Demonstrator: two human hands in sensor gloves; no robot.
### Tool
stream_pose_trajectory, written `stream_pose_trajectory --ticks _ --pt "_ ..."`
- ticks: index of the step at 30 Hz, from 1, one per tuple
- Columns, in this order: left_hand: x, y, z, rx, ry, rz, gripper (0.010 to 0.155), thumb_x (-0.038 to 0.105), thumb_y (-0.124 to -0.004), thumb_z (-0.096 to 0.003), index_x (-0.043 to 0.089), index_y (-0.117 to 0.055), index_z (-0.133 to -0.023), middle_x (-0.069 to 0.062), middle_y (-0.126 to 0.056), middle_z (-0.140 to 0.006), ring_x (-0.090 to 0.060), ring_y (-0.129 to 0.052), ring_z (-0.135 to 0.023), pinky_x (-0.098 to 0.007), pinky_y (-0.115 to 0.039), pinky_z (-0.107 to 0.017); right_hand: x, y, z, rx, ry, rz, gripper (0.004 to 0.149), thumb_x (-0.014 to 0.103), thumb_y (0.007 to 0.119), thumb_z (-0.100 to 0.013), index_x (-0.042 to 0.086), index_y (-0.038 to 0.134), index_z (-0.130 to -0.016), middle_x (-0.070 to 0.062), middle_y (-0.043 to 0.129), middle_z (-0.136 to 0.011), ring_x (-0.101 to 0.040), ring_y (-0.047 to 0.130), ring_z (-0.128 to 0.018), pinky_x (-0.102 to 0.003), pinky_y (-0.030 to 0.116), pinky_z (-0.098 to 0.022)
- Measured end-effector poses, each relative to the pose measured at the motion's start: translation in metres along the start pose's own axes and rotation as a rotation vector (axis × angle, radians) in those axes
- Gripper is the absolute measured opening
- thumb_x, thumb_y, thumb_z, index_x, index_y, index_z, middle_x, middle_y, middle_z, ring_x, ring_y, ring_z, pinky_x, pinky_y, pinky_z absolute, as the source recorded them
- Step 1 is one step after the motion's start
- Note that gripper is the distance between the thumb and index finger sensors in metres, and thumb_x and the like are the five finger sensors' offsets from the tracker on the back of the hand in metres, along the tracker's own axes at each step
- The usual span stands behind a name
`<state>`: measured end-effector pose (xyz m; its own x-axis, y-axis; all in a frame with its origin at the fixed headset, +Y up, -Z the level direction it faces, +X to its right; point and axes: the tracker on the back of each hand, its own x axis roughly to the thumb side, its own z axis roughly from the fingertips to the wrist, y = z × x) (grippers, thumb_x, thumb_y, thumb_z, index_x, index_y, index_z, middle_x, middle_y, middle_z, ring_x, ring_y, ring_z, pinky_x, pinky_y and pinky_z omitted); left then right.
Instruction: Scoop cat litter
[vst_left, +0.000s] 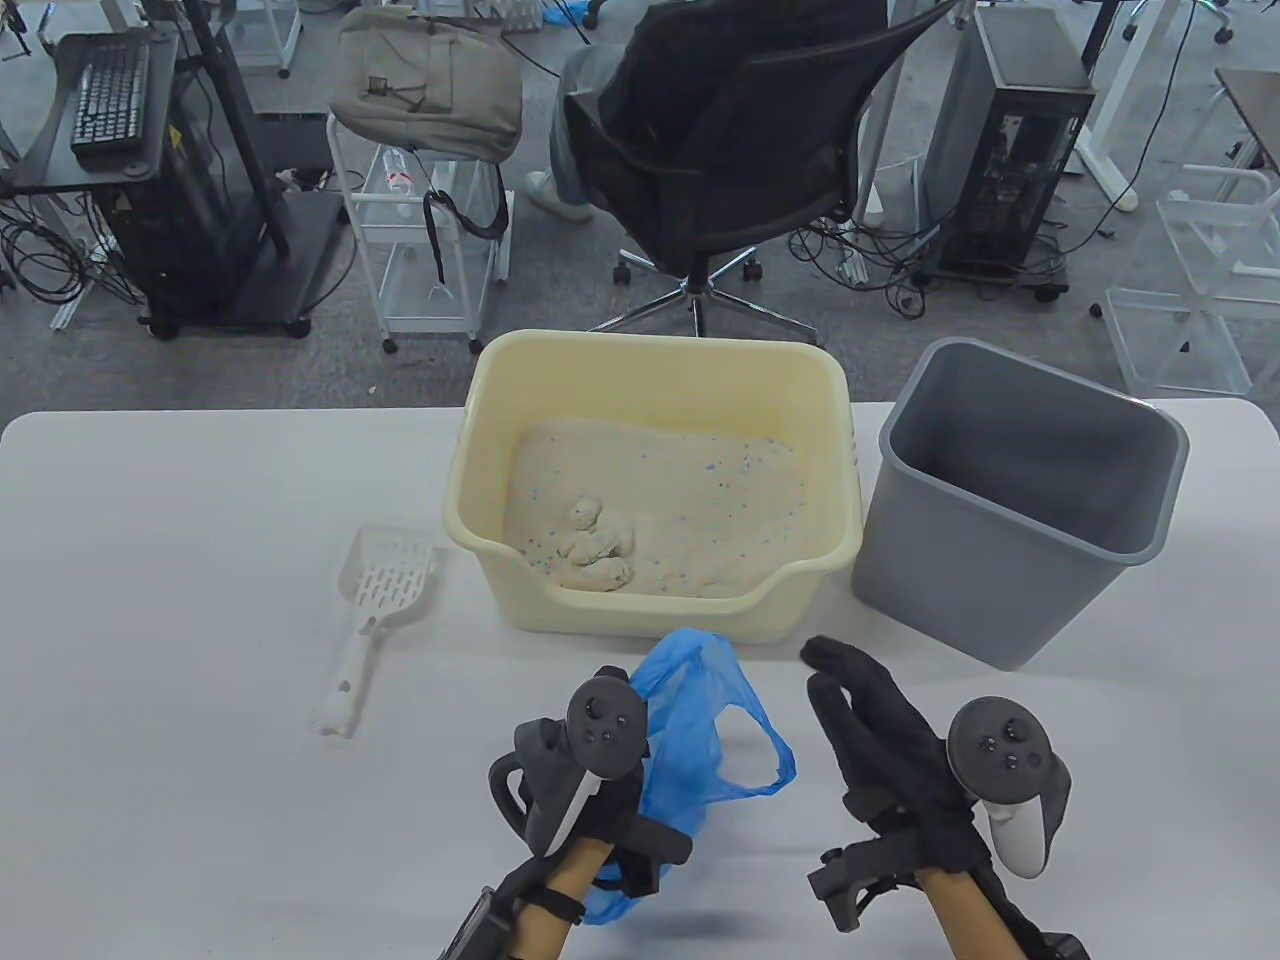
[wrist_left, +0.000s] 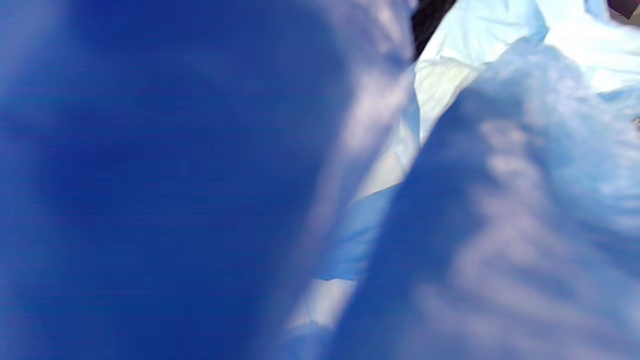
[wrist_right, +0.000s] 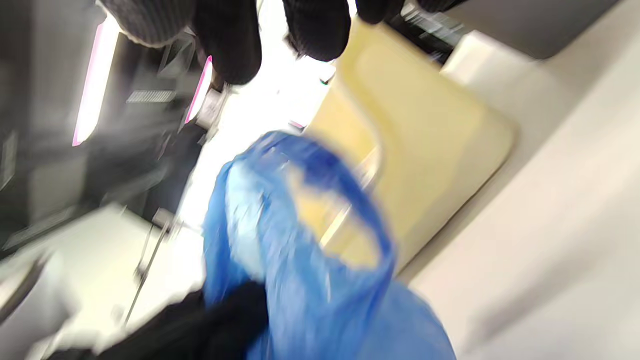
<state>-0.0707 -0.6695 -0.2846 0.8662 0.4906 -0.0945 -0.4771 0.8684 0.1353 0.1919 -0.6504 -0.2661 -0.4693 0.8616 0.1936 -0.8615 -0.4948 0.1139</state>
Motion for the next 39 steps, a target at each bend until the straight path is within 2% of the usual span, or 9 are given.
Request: stream_pose_trajectory --ticks 4,7,10,16,21,25,31,34,39 --pt "0.008 -0.004 0.003 -0.083 -0.143 0.131 0.042 0.036 -0.066 -0.0611 0.009 -0.074 -0.092 -0.002 -0.095 -0.056 -0.013 -0.098 -0.022 -0.037 -0.086 -0.027 0.003 0.037 -0.007 0.366 0.137 -0.052 0.056 0.059 0.053 -0.056 0.039 0.053 -0.109 -0.021 0.025 -0.12 -0.056 0.021 -0.104 -0.069 0.036 -0.074" --pt "0.018 -0.007 0.008 -0.222 -0.366 0.377 0.042 0.034 -0.065 -0.0617 0.009 -0.073 -0.094 -0.005 -0.095 -0.061 -0.019 -0.101 -0.03 -0.041 -0.085 -0.033 -0.02 0.057 -0.014 0.393 0.246 -0.031 0.086 0.07 0.058 -0.05 0.035 0.007 -0.108 -0.018 0.026 -0.118 -0.043 0.054 -0.104 -0.058 0.053 -0.075" --pt "0.019 0.0 0.01 -0.133 -0.279 0.171 0.043 0.031 -0.067 -0.0615 0.01 -0.071 -0.098 -0.007 -0.095 -0.071 -0.025 -0.104 -0.043 -0.046 -0.084 -0.04 -0.036 0.046 -0.02 0.301 0.241 -0.03 0.069 0.046 0.073 -0.055 0.033 0.028 -0.107 0.006 0.07 -0.096 -0.017 0.089 -0.074 -0.041 0.074 -0.066" --pt "-0.007 0.009 -0.005 0.022 -0.075 -0.132 0.048 0.034 -0.07 -0.06 0.009 -0.07 -0.101 -0.011 -0.095 -0.08 -0.029 -0.106 -0.054 -0.045 -0.085 -0.04 -0.067 0.008 -0.025 0.317 0.156 0.014 0.042 0.03 0.078 -0.054 0.045 0.069 -0.092 0.007 0.079 -0.091 -0.02 0.091 -0.073 -0.048 0.071 -0.068" --pt "-0.01 0.009 -0.009 -0.034 -0.049 -0.154 0.042 0.036 -0.073 -0.0584 0.011 -0.082 -0.091 -0.006 -0.102 -0.057 -0.014 -0.098 -0.015 -0.034 -0.083 -0.016 -0.058 -0.013 -0.022 0.286 0.172 -0.126 0.053 0.041 0.081 -0.053 0.043 0.061 -0.102 -0.014 0.03 -0.12 -0.05 0.021 -0.107 -0.068 0.031 -0.075" --pt "-0.007 0.01 -0.011 -0.056 -0.06 -0.144 0.043 0.036 -0.073 -0.0581 0.01 -0.083 -0.091 -0.006 -0.102 -0.056 -0.012 -0.095 -0.008 -0.031 -0.082 -0.011 -0.01 -0.031 -0.011 0.107 0.051 0.194 0.083 0.059 0.076 -0.05 0.033 0.029 -0.114 -0.022 0.018 -0.12 -0.056 0.009 -0.103 -0.072 0.028 -0.072" --pt "-0.006 0.011 -0.009 -0.097 -0.118 -0.058 0.043 0.037 -0.074 -0.0578 0.011 -0.084 -0.09 -0.005 -0.103 -0.057 -0.012 -0.094 -0.006 -0.031 -0.081 -0.009 -0.018 0.046 -0.022 0.277 0.246 0.697 0.094 0.067 0.068 -0.049 0.034 0.004 -0.109 -0.016 0.018 -0.121 -0.049 0.034 -0.108 -0.063 0.045 -0.077" --pt "-0.011 0.013 -0.011 -0.111 -0.149 -0.122 0.044 0.039 -0.076 -0.0561 0.012 -0.084 -0.091 -0.005 -0.103 -0.059 -0.013 -0.094 -0.008 -0.032 -0.081 -0.011 -0.036 0.044 -0.025 0.118 0.251 0.723 0.05 0.051 0.071 -0.053 0.034 0.066 -0.099 0.005 0.09 -0.084 -0.016 0.1 -0.057 -0.03 0.086 -0.043" --pt "-0.038 0.031 -0.024 -0.346 -0.157 -0.154 0.081 0.06 -0.072 -0.0458 0.014 -0.059 -0.111 -0.015 -0.082 -0.098 -0.033 -0.097 -0.062 -0.047 -0.08 -0.046 -0.039 0.012 -0.022 0.114 0.369 0.47 0.04 0.044 0.078 -0.052 0.023 0.081 -0.086 0.004 0.098 -0.055 -0.005 0.095 -0.018 -0.021 0.081 -0.014"
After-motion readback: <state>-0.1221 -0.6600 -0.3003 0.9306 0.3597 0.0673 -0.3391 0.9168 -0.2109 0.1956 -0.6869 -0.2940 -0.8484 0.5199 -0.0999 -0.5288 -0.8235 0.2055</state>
